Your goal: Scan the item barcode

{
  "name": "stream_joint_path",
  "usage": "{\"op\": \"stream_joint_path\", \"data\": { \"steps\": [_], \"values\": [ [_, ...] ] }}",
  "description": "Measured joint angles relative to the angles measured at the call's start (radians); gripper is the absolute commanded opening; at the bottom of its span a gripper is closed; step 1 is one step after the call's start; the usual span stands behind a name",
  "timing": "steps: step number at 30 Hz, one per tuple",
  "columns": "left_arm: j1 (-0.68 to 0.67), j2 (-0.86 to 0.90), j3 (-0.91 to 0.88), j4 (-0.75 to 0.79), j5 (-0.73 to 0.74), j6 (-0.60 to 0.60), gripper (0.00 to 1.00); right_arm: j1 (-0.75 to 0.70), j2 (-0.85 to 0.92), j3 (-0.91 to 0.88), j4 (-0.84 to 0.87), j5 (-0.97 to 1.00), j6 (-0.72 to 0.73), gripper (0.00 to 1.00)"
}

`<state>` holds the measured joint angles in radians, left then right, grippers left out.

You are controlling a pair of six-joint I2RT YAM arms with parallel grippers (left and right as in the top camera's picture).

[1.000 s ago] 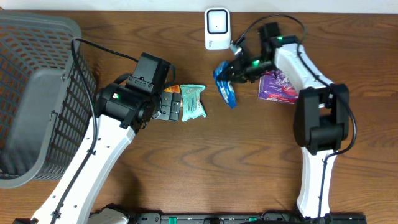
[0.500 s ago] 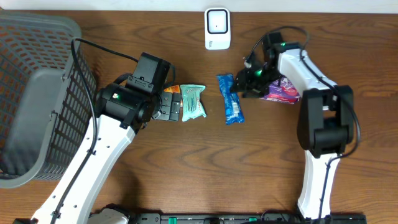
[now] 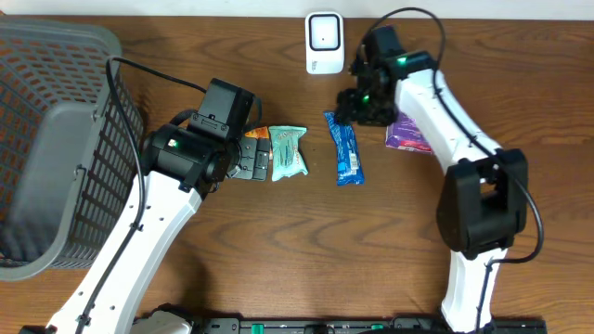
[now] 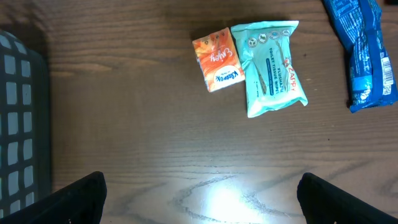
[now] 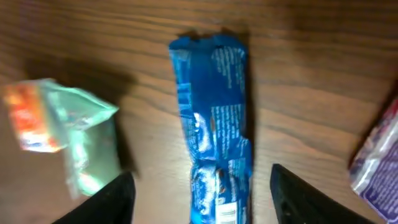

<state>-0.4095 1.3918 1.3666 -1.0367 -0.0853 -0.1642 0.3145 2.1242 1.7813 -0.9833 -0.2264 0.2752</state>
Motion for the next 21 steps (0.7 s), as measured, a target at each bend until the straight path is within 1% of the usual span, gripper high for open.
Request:
{"op": "stream_joint_path", "data": {
  "steps": [4, 6, 7, 9, 10, 11, 13, 17, 21],
  "values": [
    [0.000, 0.000, 0.000, 0.000, 0.000, 0.000, 0.98, 0.026, 0.046, 0.000, 0.042, 0.087, 0.043, 0.63],
    [0.000, 0.000, 0.000, 0.000, 0.000, 0.000, 0.98, 0.024, 0.090, 0.000, 0.065, 0.085, 0.055, 0.58],
    [0.000, 0.000, 0.000, 0.000, 0.000, 0.000, 0.98, 0.023, 0.113, 0.000, 0.073, 0.076, 0.057, 0.53],
    [0.000, 0.000, 0.000, 0.000, 0.000, 0.000, 0.98, 0.023, 0.150, 0.000, 0.085, 0.060, 0.063, 0.35],
    [0.000, 0.000, 0.000, 0.000, 0.000, 0.000, 0.98, 0.023, 0.169, 0.004, 0.088, 0.054, 0.056, 0.22],
    [0.000, 0.000, 0.000, 0.000, 0.000, 0.000, 0.98, 0.023, 0.168, 0.006, 0.095, 0.047, 0.064, 0.12],
    [0.000, 0.000, 0.000, 0.000, 0.000, 0.000, 0.98, 0.023, 0.172, 0.007, 0.108, 0.038, 0.072, 0.02],
    [0.000, 0.000, 0.000, 0.000, 0.000, 0.000, 0.98, 0.016, 0.172, 0.013, 0.119, 0.035, 0.074, 0.01],
    [0.000, 0.000, 0.000, 0.000, 0.000, 0.000, 0.98, -0.014, 0.187, 0.063, 0.074, 0.087, 0.074, 0.01]
  ]
}}
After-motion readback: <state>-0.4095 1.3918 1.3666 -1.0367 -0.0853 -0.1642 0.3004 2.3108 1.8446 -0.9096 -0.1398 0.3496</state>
